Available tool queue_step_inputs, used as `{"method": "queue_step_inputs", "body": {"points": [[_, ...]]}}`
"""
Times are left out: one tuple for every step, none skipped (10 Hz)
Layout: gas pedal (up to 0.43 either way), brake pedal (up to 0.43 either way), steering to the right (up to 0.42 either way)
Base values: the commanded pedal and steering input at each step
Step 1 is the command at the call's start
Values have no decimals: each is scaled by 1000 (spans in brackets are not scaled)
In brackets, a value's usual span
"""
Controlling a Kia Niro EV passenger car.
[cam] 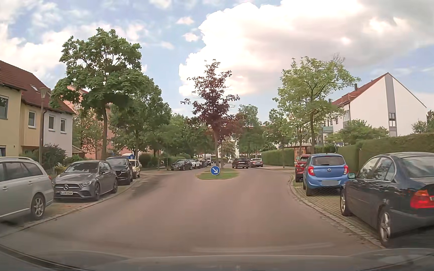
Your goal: Follow the waypoints while adhering to traffic rules and regulations
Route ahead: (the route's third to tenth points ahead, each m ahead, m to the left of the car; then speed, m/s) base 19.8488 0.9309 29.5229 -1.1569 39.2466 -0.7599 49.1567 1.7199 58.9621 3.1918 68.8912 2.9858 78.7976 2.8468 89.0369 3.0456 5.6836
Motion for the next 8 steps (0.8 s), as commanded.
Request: {"method": "queue_step_inputs", "body": {"points": [[8, 18, 19], [8, 18, 20], [8, 24, 21], [8, 24, 21], [8, 18, 24], [8, 18, 28], [8, 18, 33], [8, 24, 38]]}}
